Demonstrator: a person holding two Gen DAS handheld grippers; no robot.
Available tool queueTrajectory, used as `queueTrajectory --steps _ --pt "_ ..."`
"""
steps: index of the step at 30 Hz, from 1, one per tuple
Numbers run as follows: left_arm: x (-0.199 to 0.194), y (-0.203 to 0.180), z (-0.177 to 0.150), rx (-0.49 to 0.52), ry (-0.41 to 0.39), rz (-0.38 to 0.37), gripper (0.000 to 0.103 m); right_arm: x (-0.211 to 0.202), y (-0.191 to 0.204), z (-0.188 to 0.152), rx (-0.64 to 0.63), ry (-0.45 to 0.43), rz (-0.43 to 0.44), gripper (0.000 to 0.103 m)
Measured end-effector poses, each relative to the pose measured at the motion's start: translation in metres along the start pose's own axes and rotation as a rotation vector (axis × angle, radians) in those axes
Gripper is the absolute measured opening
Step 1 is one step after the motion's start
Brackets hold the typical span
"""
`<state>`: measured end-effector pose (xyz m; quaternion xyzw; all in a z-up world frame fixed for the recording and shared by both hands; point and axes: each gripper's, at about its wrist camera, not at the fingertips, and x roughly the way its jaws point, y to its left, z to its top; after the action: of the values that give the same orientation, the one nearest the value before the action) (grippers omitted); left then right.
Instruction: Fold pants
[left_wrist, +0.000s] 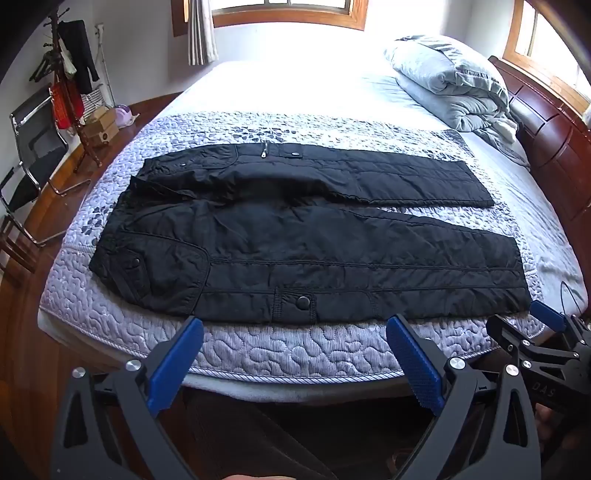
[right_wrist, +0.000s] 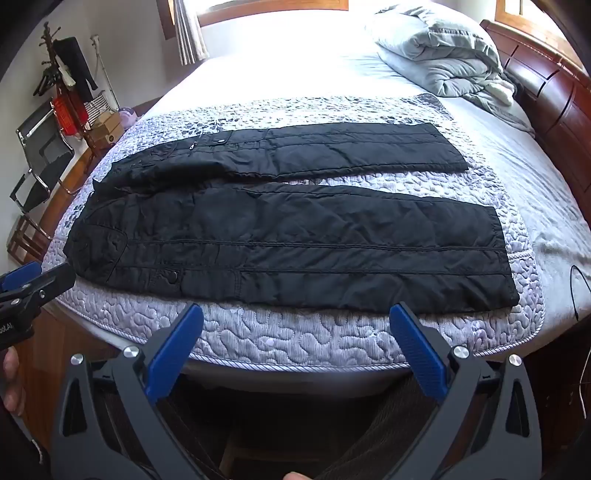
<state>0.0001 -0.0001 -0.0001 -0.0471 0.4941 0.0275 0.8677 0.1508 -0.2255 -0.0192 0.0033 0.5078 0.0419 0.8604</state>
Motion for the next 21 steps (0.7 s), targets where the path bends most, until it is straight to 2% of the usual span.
queueTrajectory --steps 21 --pt "-0.0007 -0.0004 -0.0019 0.004 -0.007 0.008 0.099 0.0024 0.0013 0.001 0.009 0.008 0.006 0.101"
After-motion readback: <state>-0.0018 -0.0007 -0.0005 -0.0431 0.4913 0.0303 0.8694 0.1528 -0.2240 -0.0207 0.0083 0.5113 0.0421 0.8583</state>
